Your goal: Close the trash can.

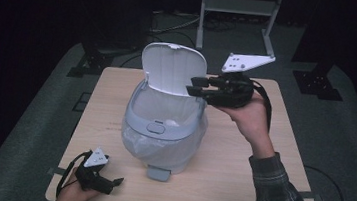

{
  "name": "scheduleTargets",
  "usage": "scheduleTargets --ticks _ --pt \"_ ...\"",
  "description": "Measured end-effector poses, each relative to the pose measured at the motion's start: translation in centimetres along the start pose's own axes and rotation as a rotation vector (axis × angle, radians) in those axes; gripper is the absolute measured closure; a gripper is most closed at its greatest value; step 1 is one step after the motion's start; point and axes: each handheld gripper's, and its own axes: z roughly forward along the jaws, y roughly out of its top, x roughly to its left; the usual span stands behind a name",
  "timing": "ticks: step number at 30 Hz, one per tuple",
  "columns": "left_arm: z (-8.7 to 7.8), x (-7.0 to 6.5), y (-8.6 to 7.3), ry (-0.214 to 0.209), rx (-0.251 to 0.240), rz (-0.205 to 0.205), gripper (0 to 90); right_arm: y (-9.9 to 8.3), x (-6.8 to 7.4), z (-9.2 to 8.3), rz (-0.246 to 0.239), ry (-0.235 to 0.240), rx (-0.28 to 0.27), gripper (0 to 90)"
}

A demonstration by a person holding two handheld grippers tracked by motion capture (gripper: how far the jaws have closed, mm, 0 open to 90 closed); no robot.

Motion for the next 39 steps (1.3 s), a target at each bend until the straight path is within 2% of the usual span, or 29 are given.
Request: scheduleTargets --ticks 2,3,7,8,9,12,13,15,17,22,27,39 --pt "0.0 0.0 0.0 0.0 0.0 0.0 0.0 -0.3 -0.3 -0.4 0.003 -0.01 -0.001 66.6" --pt "0.0 0.0 0.0 0.0 0.0 0.0 0.0 -0.8 -0.9 -1.1 0.017 -0.028 -0.001 70.4" --pt "0.0 0.0 0.0 0.0 0.0 0.0 0.0 -1.4 -1.9 -2.1 0.039 -0.069 0.004 79.8" --pt "0.0 0.0 0.0 0.0 0.0 0.0 0.0 -1.4 -1.9 -2.1 0.039 -0.069 0.004 79.8" --pt "0.0 0.0 0.0 0.0 -0.001 -0.002 0.0 -1.7 -2.5 -2.3 0.049 -0.103 0.009 86.4" --pt "0.0 0.0 0.0 0.0 0.0 -0.002 0.0 -1.8 -2.9 -2.4 0.052 -0.131 0.007 89.8" --pt "0.0 0.0 0.0 0.0 0.0 -0.002 0.0 -1.9 -3.5 -2.4 0.064 -0.152 0.001 89.9" --pt "0.0 0.0 0.0 0.0 0.0 -0.002 0.0 -2.0 -3.8 -2.4 0.071 -0.162 0.0 89.9" --pt "0.0 0.0 0.0 0.0 0.0 -0.002 0.0 -2.1 -4.6 -2.2 0.075 -0.186 -0.006 89.8" --pt "0.0 0.0 0.0 0.0 0.0 -0.002 0.0 -2.2 -5.9 -1.6 0.096 -0.2 -0.007 89.6" --pt "0.0 0.0 0.0 0.0 0.0 -0.002 0.0 -1.9 -6.7 -1.0 0.1 -0.194 -0.018 89.5" --pt "0.0 0.0 0.0 0.0 0.0 -0.002 0.0 -0.7 -6.8 0.8 0.094 -0.168 -0.039 89.6"
